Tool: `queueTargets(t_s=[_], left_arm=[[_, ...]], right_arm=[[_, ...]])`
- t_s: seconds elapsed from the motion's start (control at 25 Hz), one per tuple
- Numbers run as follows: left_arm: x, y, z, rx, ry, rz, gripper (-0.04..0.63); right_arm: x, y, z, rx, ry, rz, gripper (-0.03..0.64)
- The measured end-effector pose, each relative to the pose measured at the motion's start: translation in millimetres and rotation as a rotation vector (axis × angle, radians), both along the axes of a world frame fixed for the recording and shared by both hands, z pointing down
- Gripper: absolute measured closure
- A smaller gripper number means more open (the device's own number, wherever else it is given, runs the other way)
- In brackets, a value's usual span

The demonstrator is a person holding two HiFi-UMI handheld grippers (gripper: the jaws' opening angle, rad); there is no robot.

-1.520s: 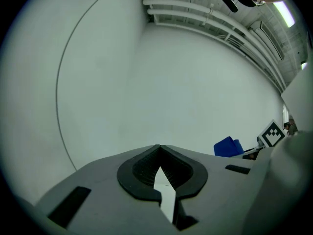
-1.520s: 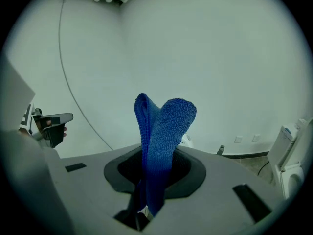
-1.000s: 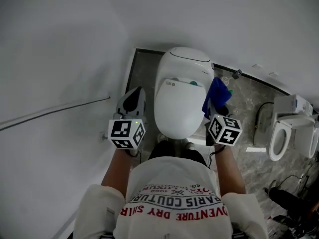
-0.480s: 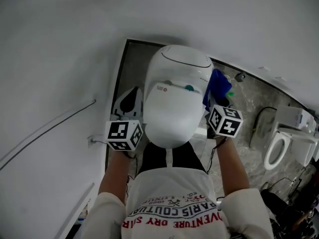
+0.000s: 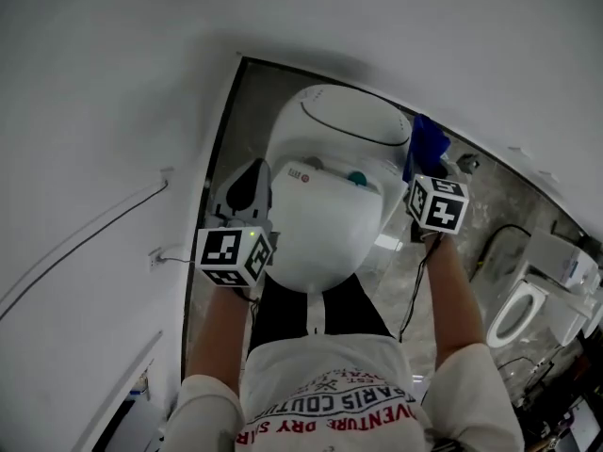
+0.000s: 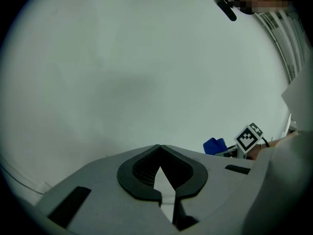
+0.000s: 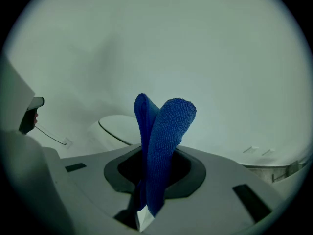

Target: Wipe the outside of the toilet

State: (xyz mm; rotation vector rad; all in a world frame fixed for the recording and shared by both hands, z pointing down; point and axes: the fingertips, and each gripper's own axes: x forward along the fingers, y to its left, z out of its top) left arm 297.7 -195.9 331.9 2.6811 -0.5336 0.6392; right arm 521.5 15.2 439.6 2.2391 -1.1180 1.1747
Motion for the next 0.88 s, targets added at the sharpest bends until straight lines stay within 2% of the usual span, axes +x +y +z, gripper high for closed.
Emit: queueTargets(t_s=[0.28, 0.48, 0.72, 0.88], left_arm=[[-3, -25, 57, -0.035, -0.045, -0.026, 0.589], [-7, -37, 79, -0.041, -0.065, -0.001, 0.589], [-19, -49, 93, -0.067, -0.077, 0.030, 0.589], [-34, -61, 98, -0.067, -0.090, 0.044, 0.589]], right_arm=[[6, -22, 45, -0.072, 0.032, -0.060, 0.540], [2, -42, 44, -0.079, 0.065, -0.063, 0.540], [-16, -81, 38, -0.121, 0.144, -0.157, 0.540], [-24, -102, 36, -0.111, 0.156, -0.160, 0.540]])
